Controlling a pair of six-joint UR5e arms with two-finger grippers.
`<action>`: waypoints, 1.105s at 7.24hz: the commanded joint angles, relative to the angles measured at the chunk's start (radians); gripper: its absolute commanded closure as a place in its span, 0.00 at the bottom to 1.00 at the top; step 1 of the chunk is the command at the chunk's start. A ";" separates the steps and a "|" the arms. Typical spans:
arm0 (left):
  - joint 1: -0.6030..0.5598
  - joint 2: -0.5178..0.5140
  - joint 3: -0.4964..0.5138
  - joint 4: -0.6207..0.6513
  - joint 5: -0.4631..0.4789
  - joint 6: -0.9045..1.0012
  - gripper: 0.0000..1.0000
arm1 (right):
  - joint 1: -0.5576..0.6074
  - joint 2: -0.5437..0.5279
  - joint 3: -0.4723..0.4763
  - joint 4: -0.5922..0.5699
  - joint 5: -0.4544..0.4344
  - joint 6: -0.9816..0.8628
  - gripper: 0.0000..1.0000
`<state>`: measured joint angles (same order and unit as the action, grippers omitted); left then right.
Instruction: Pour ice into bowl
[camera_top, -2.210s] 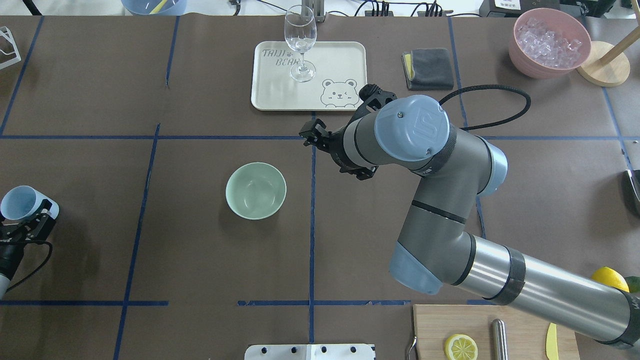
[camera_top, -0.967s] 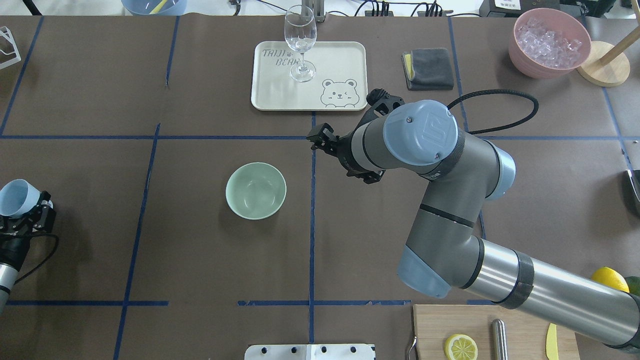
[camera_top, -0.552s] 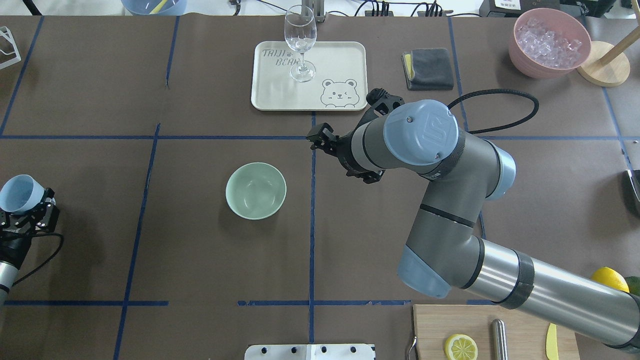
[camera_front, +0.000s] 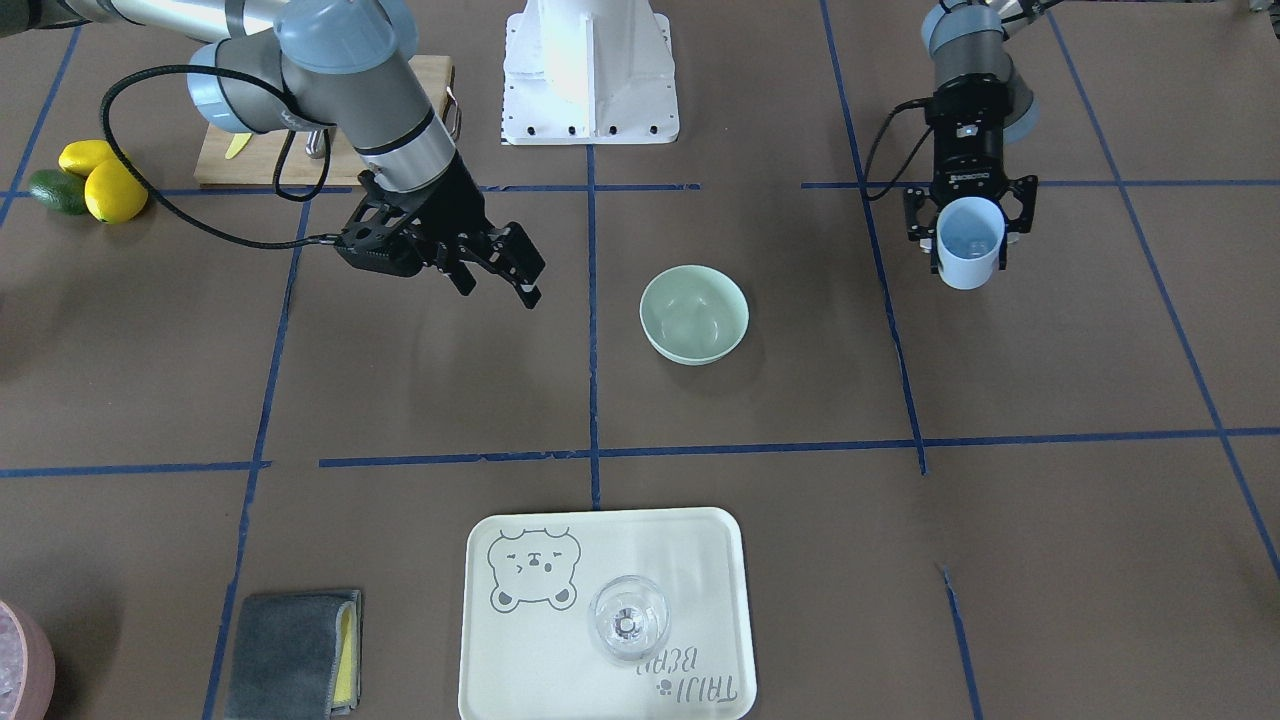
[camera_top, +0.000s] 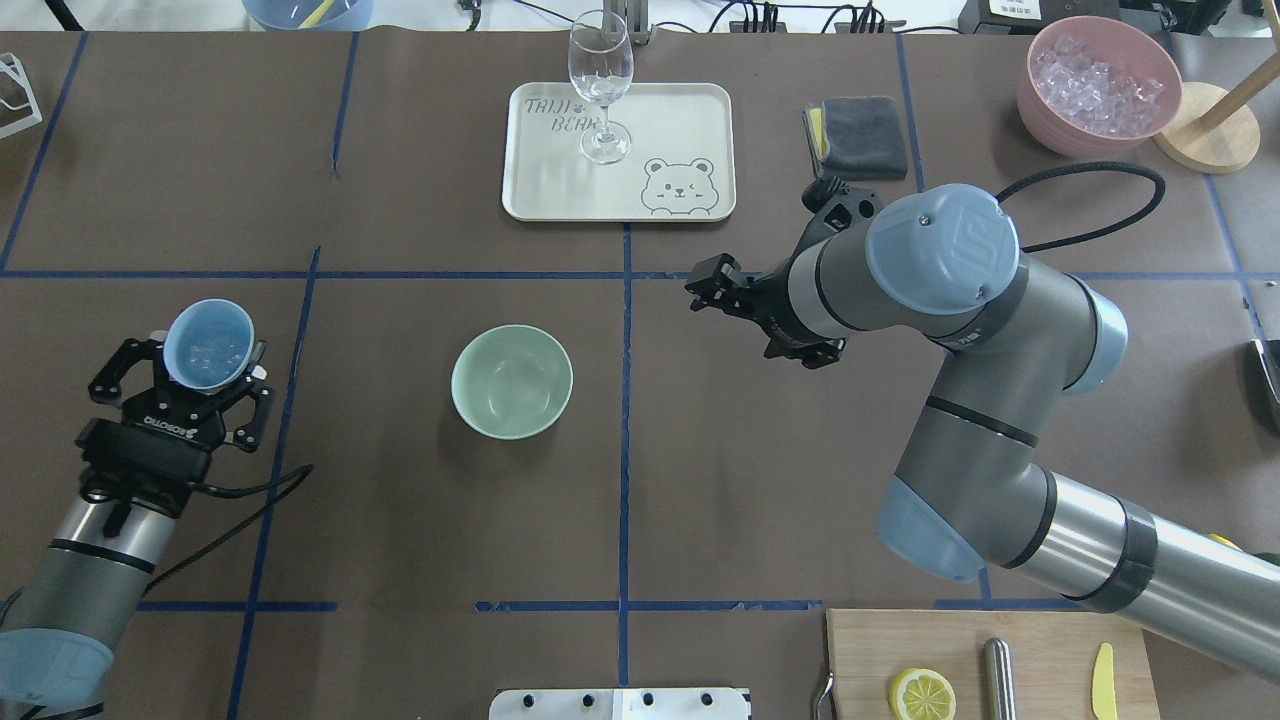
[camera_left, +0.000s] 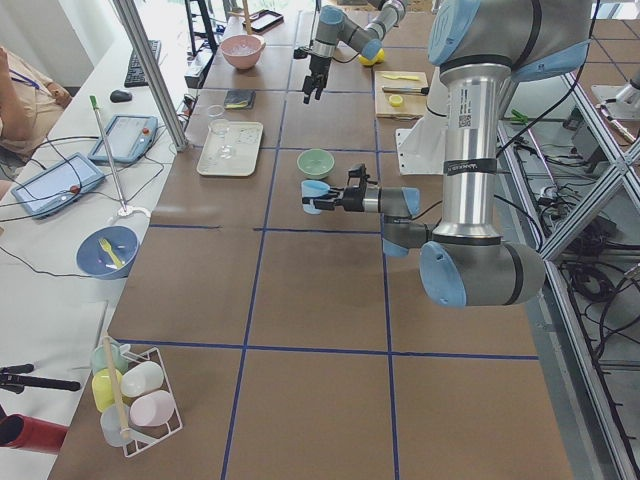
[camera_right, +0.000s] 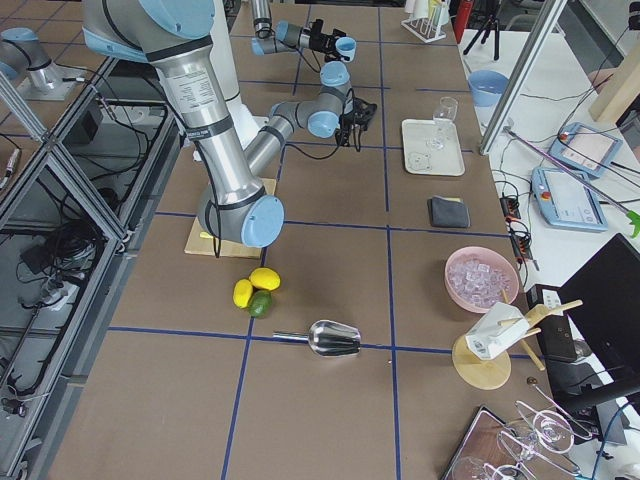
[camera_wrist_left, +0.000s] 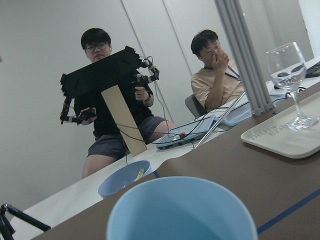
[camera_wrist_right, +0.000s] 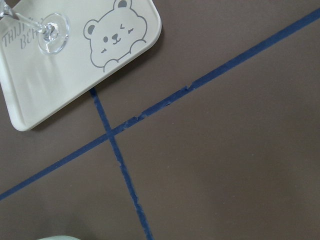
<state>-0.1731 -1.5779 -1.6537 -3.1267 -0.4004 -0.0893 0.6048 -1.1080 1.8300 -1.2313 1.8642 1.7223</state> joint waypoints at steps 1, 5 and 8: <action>0.033 -0.077 0.006 0.121 -0.052 0.141 1.00 | 0.010 -0.027 -0.003 -0.002 0.015 -0.018 0.00; 0.041 -0.241 0.015 0.477 -0.097 0.296 1.00 | 0.010 -0.039 -0.008 -0.001 0.026 -0.018 0.00; 0.024 -0.269 -0.021 0.600 -0.098 0.644 1.00 | 0.010 -0.039 -0.008 -0.001 0.023 -0.020 0.00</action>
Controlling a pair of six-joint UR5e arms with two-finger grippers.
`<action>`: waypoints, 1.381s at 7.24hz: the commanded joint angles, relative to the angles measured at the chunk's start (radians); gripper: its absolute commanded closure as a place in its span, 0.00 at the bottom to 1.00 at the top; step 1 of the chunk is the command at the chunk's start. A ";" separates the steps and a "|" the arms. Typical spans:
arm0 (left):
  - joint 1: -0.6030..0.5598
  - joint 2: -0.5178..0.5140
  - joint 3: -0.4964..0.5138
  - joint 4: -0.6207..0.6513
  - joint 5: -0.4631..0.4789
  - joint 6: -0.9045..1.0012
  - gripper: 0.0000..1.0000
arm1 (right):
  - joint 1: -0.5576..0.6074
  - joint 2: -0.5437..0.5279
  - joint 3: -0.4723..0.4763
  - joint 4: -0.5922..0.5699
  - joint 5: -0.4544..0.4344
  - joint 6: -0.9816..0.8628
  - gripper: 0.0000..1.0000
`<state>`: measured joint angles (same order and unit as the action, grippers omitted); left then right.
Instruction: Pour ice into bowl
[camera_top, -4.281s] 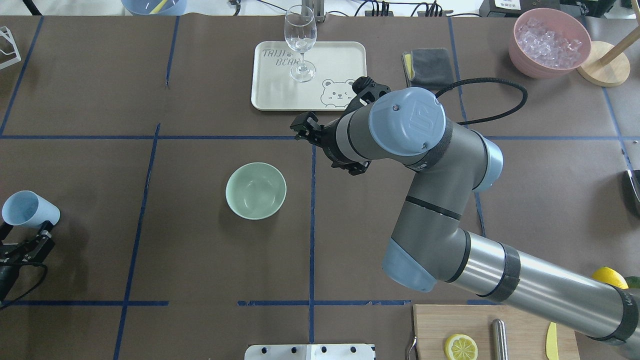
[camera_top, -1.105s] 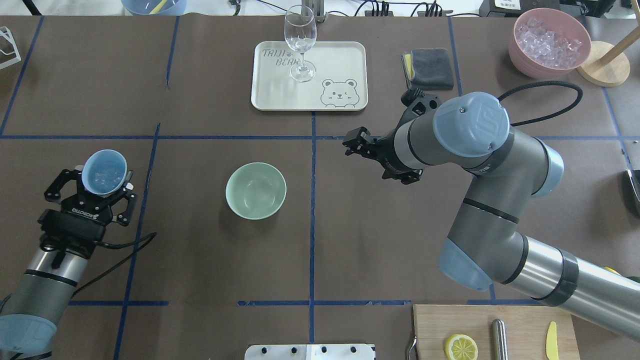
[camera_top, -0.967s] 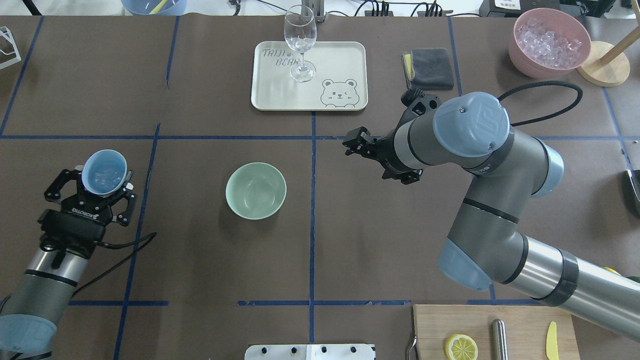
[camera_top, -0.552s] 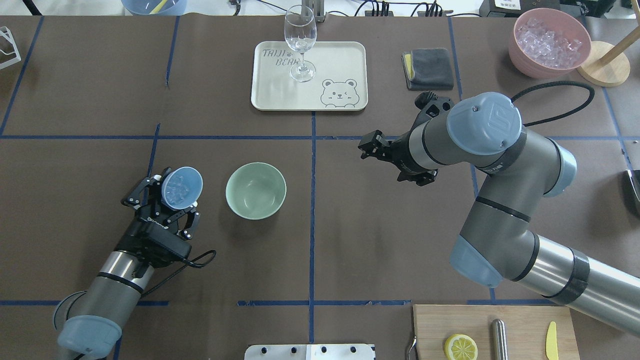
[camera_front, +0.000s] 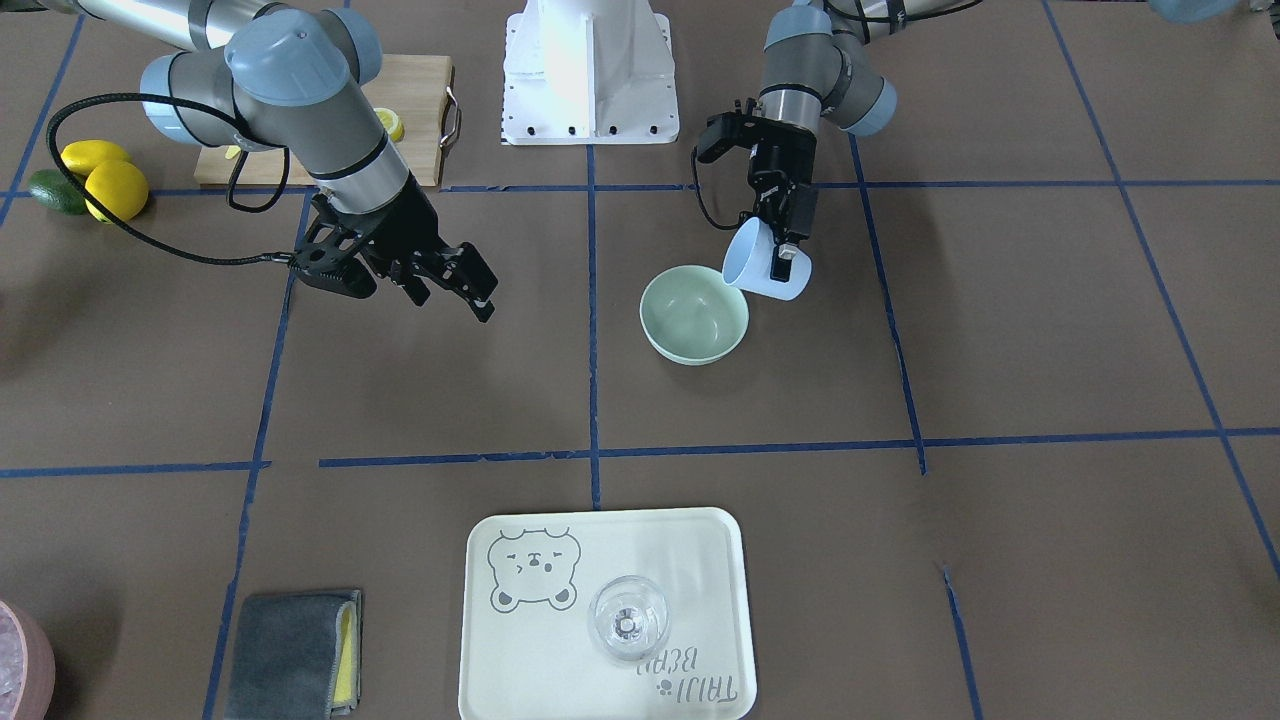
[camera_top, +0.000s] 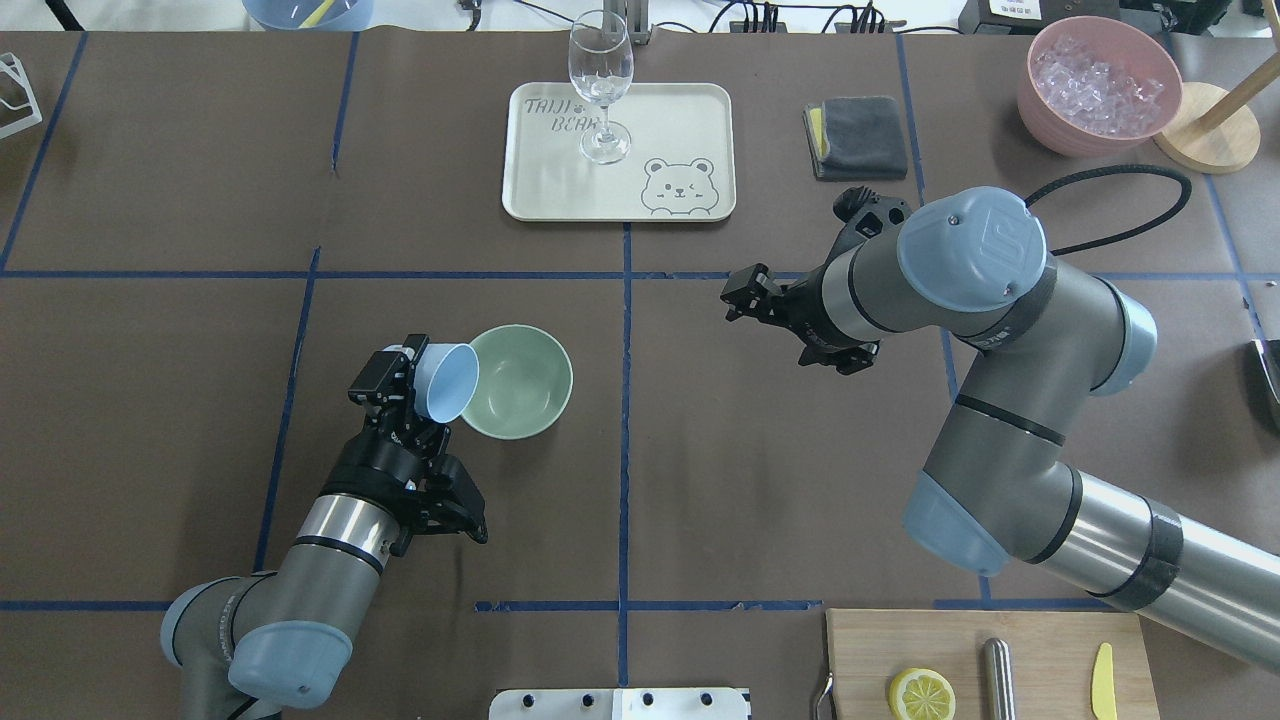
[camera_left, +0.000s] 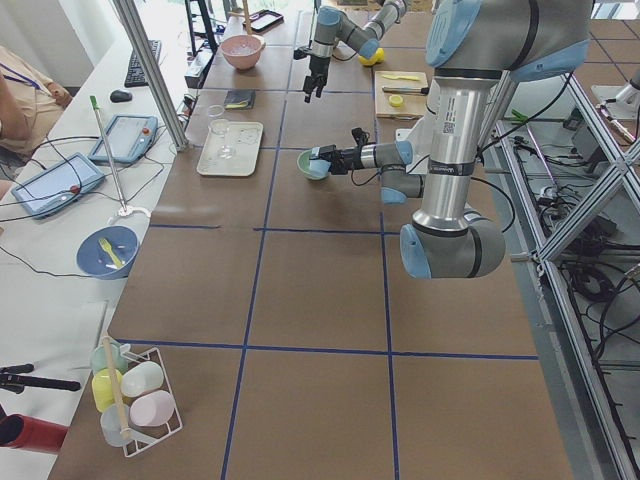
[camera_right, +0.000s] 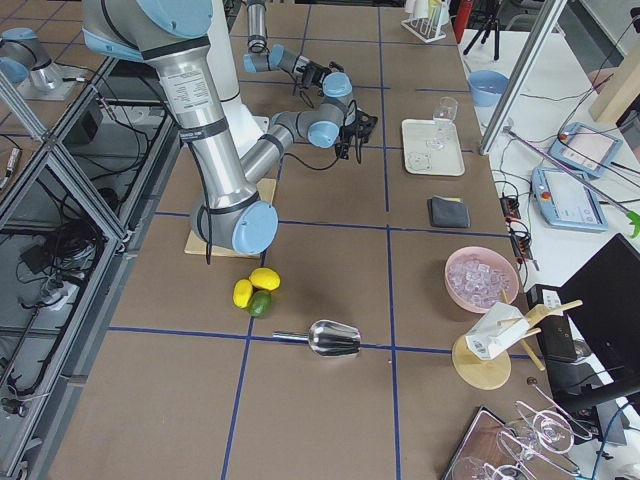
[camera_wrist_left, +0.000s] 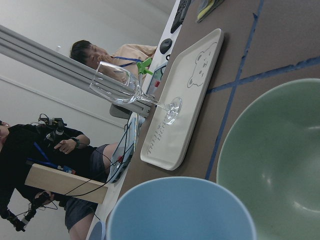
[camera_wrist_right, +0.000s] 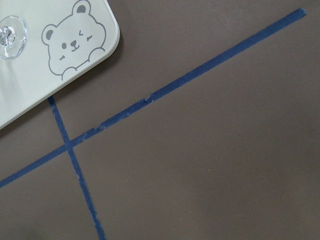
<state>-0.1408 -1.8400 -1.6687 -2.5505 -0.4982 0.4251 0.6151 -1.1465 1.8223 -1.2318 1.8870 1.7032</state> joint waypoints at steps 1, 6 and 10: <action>-0.023 -0.010 -0.006 0.038 0.000 0.224 1.00 | -0.002 0.001 0.000 0.000 -0.002 -0.001 0.00; -0.053 -0.096 -0.043 0.453 0.012 0.462 1.00 | -0.002 0.001 0.000 0.000 -0.005 0.003 0.00; -0.056 -0.094 -0.057 0.496 0.009 0.463 1.00 | -0.002 0.004 0.000 0.000 -0.006 0.003 0.00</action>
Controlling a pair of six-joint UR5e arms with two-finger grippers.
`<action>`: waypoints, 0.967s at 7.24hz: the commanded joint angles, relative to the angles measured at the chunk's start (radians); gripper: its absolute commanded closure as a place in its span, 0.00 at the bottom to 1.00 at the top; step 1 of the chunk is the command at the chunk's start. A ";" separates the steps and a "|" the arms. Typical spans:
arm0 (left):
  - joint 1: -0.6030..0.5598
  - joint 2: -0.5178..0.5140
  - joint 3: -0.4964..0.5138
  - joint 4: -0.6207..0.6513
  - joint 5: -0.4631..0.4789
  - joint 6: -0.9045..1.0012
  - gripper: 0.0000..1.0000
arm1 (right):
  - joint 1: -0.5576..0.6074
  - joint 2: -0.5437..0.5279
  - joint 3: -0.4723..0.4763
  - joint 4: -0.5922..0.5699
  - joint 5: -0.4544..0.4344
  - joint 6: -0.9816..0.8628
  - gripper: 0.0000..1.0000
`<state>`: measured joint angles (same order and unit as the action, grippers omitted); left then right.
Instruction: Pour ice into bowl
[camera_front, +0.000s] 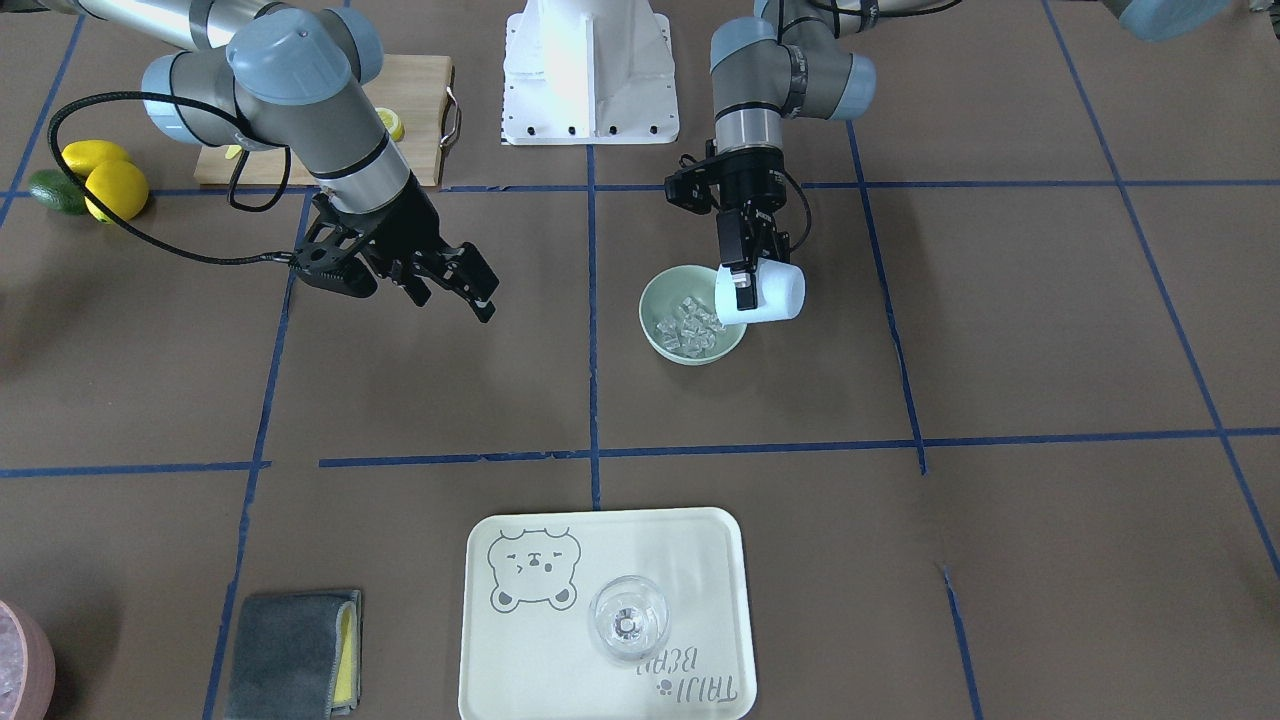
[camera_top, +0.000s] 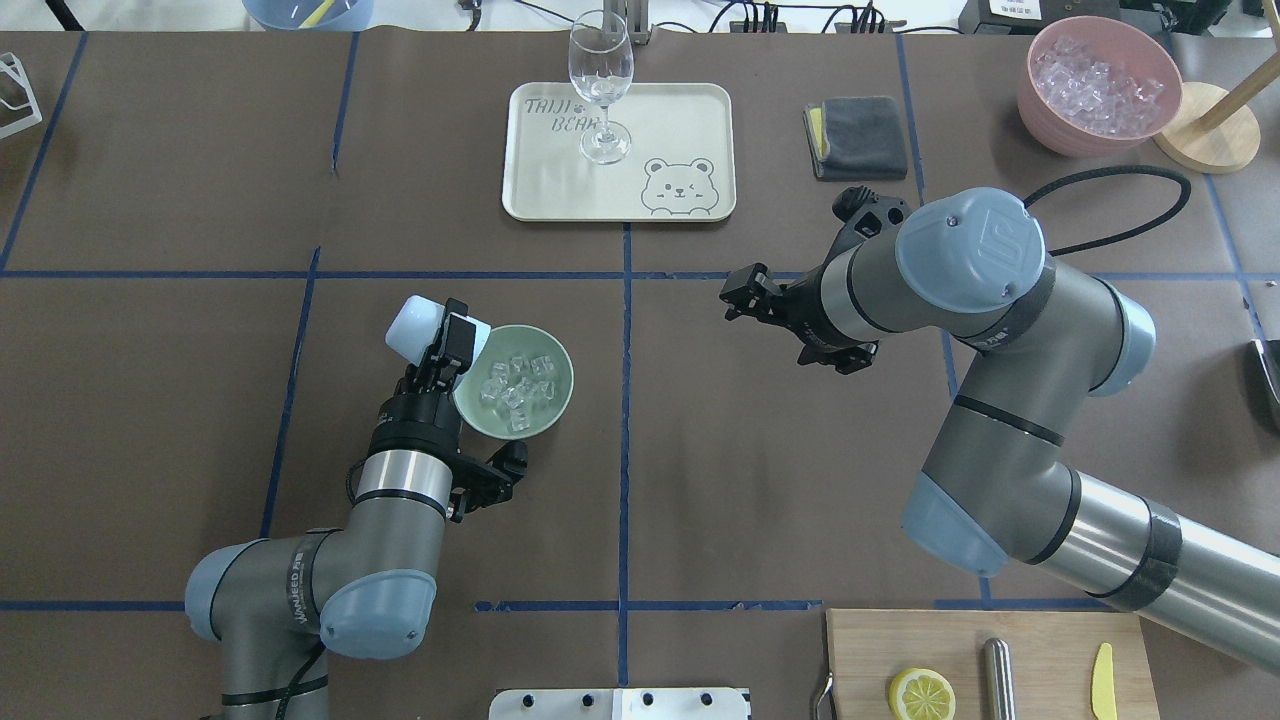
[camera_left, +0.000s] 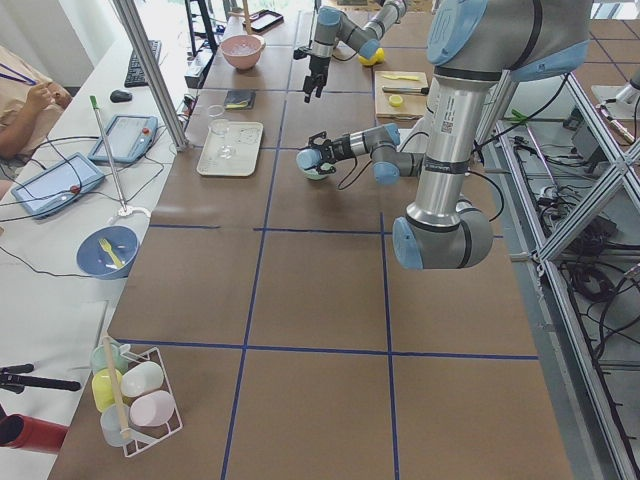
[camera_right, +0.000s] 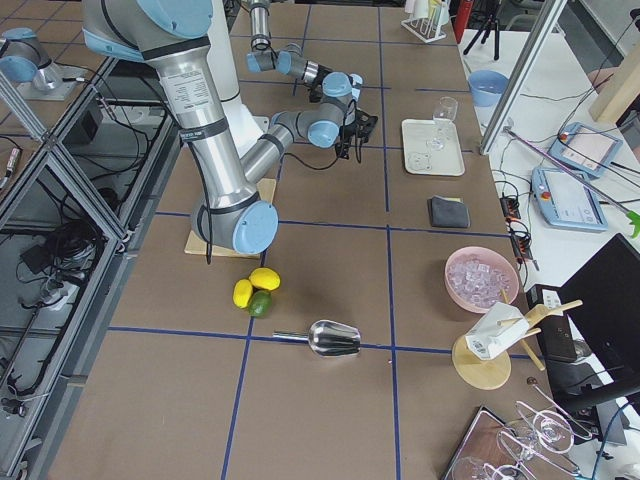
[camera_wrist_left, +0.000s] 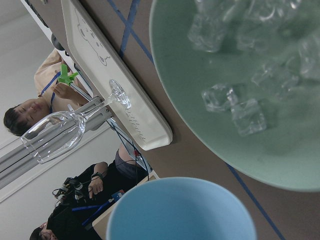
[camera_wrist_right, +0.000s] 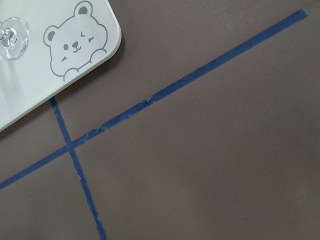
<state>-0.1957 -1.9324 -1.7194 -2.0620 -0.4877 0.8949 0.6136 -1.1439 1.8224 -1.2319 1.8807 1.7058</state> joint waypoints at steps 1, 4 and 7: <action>-0.004 0.006 -0.050 0.000 -0.005 -0.074 1.00 | -0.002 0.003 0.000 0.000 -0.002 0.002 0.00; -0.011 0.082 -0.063 0.003 -0.063 -0.661 1.00 | -0.002 0.001 0.000 0.000 -0.005 0.000 0.00; -0.042 0.237 -0.164 0.002 -0.234 -1.355 1.00 | -0.002 0.000 0.002 0.002 -0.012 0.000 0.00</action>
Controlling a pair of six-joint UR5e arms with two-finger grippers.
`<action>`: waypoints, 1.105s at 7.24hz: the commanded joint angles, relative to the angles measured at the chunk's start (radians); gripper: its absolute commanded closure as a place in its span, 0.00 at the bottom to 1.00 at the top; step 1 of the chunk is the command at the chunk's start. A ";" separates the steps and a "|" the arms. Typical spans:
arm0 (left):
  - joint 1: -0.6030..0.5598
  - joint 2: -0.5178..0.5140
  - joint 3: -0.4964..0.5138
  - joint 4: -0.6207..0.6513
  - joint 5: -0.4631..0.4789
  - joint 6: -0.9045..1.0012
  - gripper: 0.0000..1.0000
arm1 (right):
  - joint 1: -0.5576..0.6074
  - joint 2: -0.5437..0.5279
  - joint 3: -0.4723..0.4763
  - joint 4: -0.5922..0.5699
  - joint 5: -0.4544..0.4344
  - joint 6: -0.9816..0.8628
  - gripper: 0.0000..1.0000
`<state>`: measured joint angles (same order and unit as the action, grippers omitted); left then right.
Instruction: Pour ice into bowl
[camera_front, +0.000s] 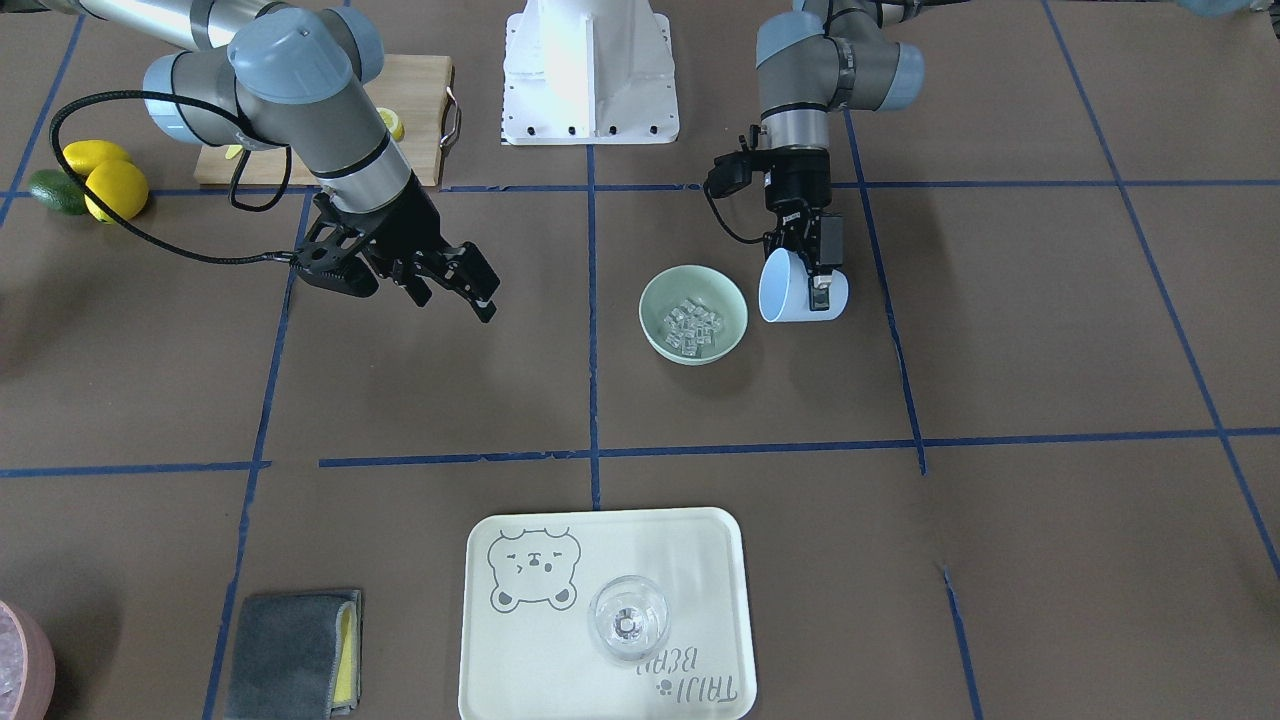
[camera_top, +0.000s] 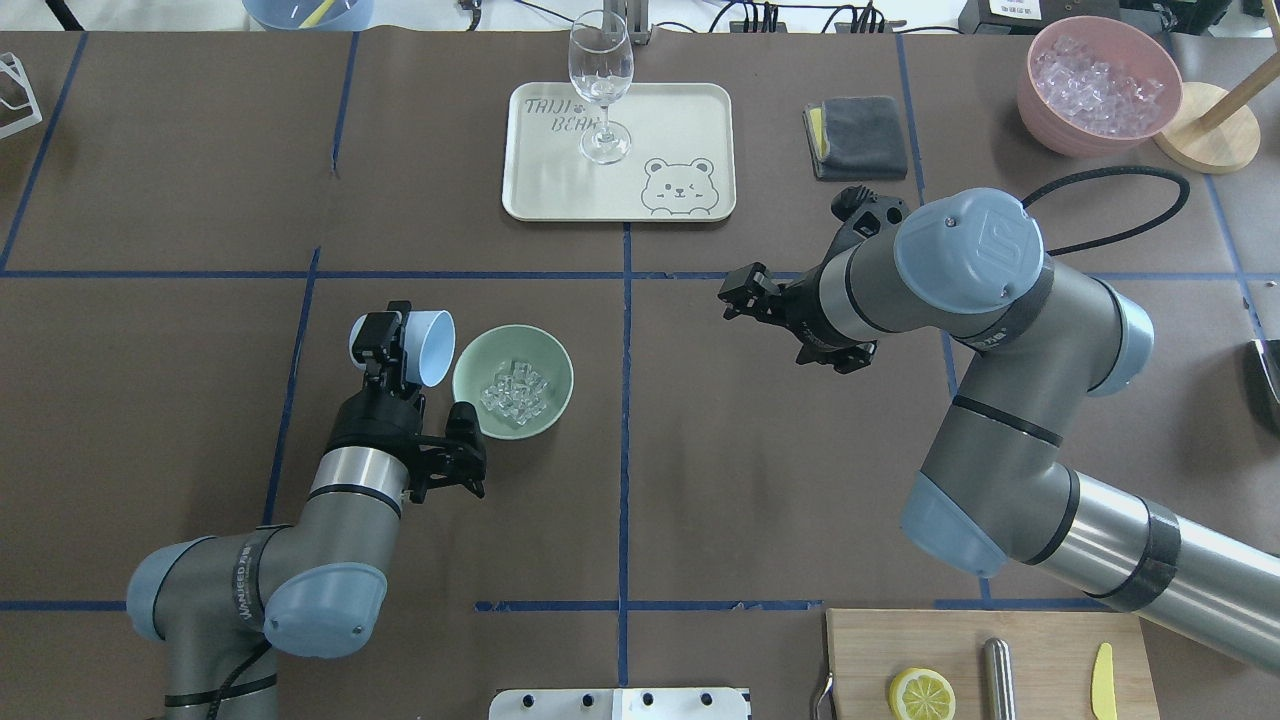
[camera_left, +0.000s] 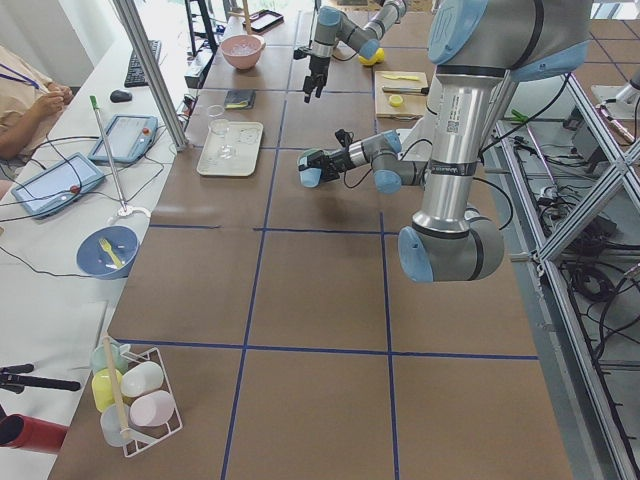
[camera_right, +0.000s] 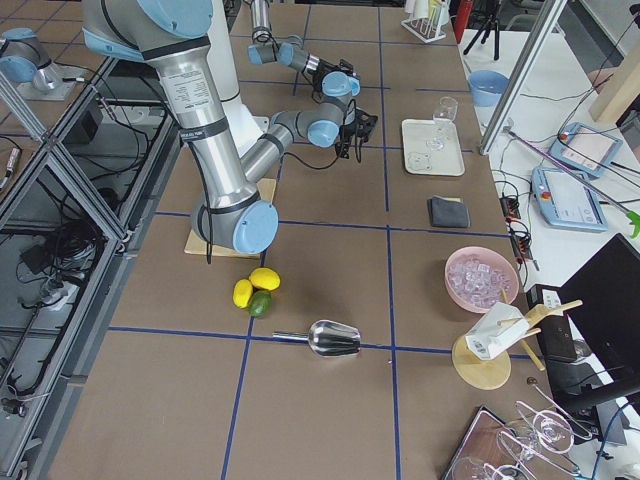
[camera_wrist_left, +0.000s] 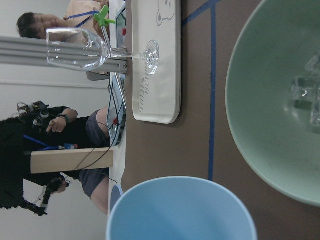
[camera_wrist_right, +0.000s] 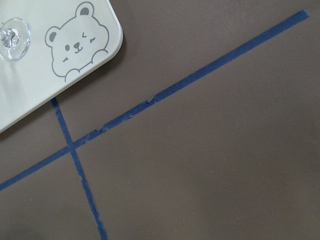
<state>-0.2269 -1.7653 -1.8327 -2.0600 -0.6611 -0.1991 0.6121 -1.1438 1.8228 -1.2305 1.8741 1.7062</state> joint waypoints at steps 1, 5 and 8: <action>-0.015 0.120 -0.081 -0.002 -0.101 -0.489 1.00 | 0.000 -0.001 0.001 0.000 -0.016 0.000 0.00; -0.025 0.335 -0.080 -0.128 -0.100 -1.070 1.00 | -0.002 -0.001 0.004 0.000 -0.038 0.000 0.00; -0.026 0.473 0.091 -0.695 0.066 -1.080 1.00 | -0.018 -0.001 0.007 0.000 -0.062 0.006 0.00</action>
<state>-0.2526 -1.3416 -1.8381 -2.4538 -0.6596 -1.2699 0.6028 -1.1443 1.8287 -1.2302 1.8262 1.7088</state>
